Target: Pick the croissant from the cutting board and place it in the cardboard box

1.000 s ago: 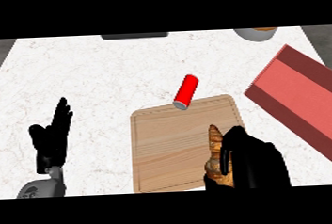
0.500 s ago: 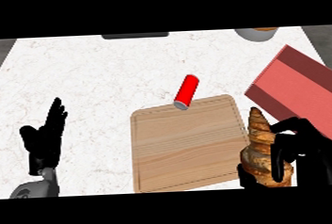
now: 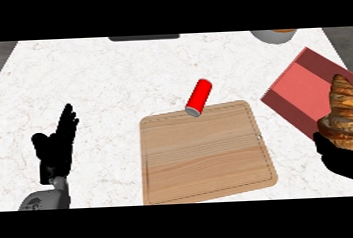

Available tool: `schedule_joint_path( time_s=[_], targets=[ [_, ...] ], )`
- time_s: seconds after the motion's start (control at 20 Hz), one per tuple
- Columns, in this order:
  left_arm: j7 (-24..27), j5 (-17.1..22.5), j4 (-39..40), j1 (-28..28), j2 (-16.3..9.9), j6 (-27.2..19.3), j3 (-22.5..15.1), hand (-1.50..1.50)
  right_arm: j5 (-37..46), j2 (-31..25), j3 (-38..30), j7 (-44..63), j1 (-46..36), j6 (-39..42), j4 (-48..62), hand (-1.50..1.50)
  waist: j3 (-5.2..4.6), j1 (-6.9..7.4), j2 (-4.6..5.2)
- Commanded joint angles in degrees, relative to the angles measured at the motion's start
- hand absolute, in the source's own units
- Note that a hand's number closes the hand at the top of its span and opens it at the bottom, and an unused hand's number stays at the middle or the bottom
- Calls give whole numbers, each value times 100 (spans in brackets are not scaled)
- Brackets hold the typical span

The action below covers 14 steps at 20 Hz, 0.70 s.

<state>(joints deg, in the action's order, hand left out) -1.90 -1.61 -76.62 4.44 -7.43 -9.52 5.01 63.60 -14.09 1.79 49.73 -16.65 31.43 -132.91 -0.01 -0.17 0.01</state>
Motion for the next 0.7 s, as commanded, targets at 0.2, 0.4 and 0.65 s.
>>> schedule_joint_path(
  time_s=[0.2,0.4,0.65],
  targets=[
    [17,-179,87,140,109,-162,-80,0,-1101,-457,-1895,-1324,-173,-753,1460,150,5,18,8],
    [5,21,332,382,-8,9,123,0,-959,-866,-2186,-2387,-168,-1633,2914,150,6,51,38],
    [312,97,479,194,-134,211,235,0,-666,-1088,-2070,-2777,-445,-2068,4130,150,1,62,20]
  ],
)
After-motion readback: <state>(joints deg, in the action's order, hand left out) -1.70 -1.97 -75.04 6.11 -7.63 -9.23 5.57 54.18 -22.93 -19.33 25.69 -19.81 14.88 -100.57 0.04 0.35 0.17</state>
